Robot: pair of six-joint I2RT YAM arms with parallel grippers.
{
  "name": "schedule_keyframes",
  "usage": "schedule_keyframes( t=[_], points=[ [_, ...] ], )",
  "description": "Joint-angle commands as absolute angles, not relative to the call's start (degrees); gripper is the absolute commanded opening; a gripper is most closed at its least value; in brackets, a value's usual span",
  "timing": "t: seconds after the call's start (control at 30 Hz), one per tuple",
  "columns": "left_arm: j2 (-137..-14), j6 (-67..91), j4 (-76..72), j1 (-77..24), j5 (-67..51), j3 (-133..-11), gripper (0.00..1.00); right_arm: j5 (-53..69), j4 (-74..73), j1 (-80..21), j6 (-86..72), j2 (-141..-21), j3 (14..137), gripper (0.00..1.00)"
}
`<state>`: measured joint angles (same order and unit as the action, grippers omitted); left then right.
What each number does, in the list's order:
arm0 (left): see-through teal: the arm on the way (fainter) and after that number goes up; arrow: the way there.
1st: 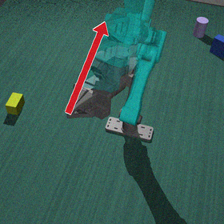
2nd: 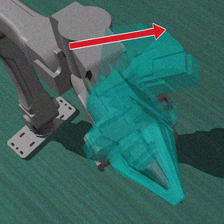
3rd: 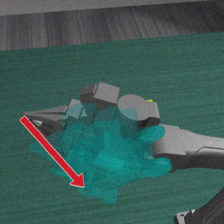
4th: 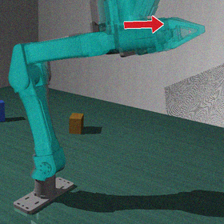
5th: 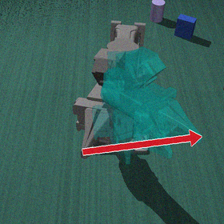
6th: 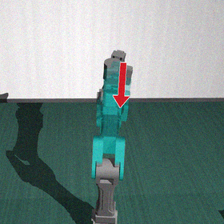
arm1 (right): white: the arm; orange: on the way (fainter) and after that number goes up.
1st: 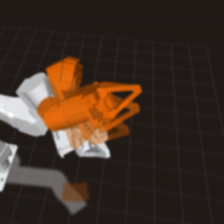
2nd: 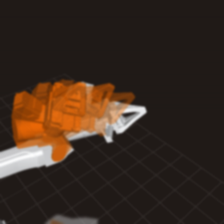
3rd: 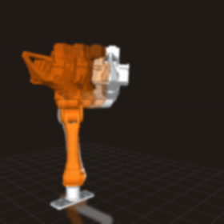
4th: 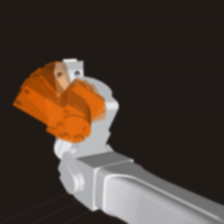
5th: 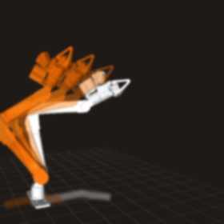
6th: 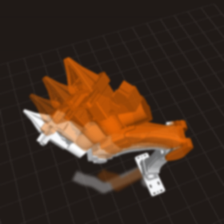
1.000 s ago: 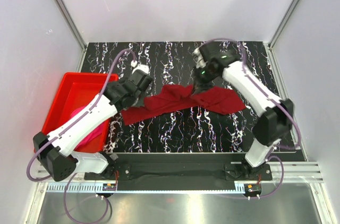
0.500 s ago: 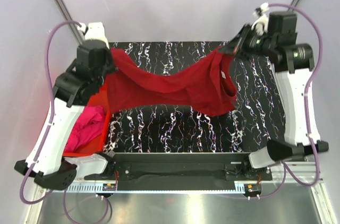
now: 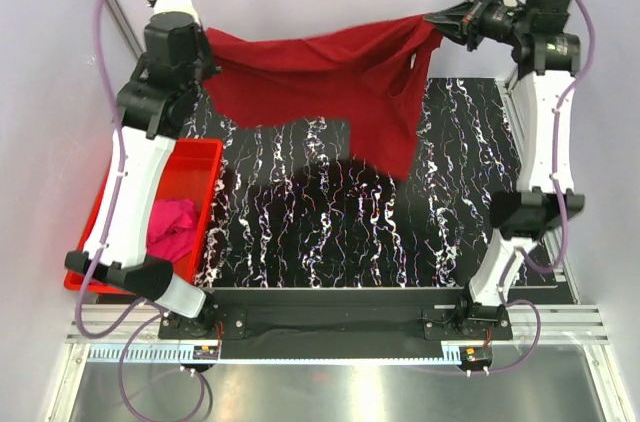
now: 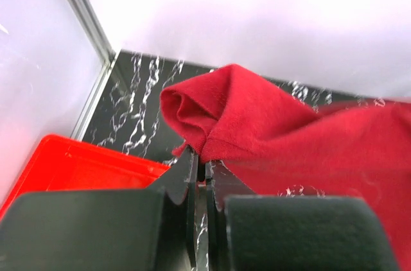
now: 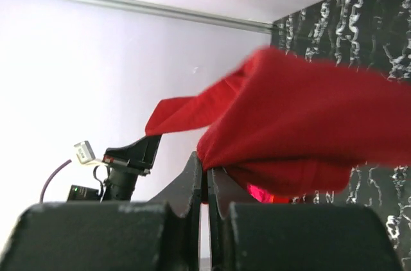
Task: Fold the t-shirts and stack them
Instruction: Flatten the tshirt out
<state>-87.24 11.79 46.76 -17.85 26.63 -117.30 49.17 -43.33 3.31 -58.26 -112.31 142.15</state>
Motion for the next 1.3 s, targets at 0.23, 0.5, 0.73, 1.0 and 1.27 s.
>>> schedule_keyframes(
  t=[0.23,0.5,0.73,1.0,1.27],
  points=[
    [-60.9,9.1,42.0,-17.4,22.2,-104.0,0.00,59.9,-49.8,5.9,-48.0,-80.6,131.6,0.00],
    [-46.9,11.8,44.4,-17.9,14.7,-94.6,0.00,58.7,-53.9,5.9,-50.7,-68.2,124.1,0.00],
    [-56.1,15.2,43.6,-17.9,9.0,-88.3,0.03,46.7,-51.8,6.0,-47.8,-69.1,106.3,0.00],
    [-83.4,15.9,32.4,-17.6,8.2,-81.5,0.00,34.4,-35.9,8.3,-40.5,-89.8,89.5,0.01],
    [-106.7,17.4,43.1,-15.9,17.0,-102.4,0.48,26.8,-54.5,12.6,-27.3,-115.0,113.9,0.47]
  ],
)
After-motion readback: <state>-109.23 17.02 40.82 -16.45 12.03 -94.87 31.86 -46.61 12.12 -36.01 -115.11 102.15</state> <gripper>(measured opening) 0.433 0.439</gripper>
